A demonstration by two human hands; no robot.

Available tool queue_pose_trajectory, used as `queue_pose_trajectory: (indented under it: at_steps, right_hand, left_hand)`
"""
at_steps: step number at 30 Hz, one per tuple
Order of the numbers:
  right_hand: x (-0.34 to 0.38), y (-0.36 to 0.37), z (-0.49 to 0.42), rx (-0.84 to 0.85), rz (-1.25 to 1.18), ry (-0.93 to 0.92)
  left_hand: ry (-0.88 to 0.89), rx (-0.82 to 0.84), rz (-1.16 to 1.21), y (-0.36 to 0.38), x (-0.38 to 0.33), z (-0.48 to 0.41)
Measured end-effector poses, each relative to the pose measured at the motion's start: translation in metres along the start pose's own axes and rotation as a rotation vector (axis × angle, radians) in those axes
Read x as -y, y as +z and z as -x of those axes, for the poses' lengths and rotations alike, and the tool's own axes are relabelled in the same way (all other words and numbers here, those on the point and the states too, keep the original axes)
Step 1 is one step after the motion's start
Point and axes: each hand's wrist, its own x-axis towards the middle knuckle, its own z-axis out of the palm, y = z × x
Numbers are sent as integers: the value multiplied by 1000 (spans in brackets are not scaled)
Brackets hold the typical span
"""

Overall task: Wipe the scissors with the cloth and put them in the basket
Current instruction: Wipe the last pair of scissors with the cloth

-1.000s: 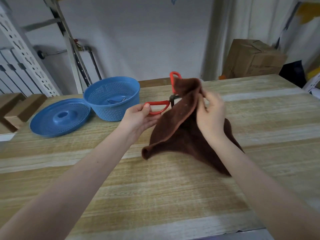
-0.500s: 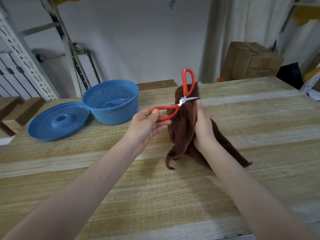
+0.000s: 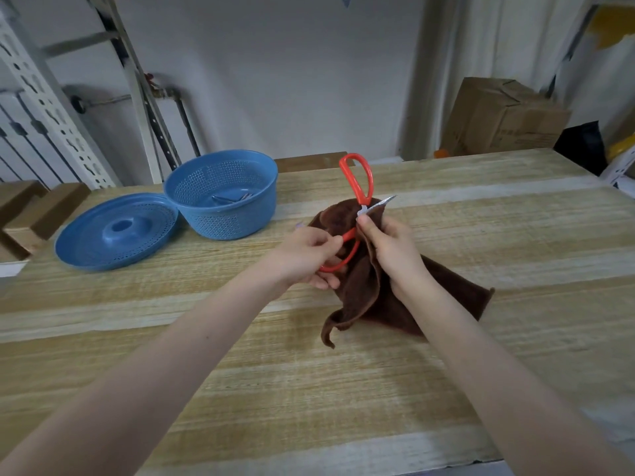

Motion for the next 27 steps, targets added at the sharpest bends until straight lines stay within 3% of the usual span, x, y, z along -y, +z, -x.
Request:
queue_pose_trajectory:
  at_steps: [6,10,15,27]
  right_hand:
    - [1,-1,-2,-38,68,72]
    - [4,-7,-2,66,36,147]
    - [6,-4,-3,-26,62,140]
    - [3,-12,-12,-204,-156,398]
  left_hand:
    - [188,-179,-372,6,2,-1]
    - [223,-255,-520,6,1,-6]
    - [280,-280,-591,9,1,-5]
    - [260,-409,-527,11,12,-7]
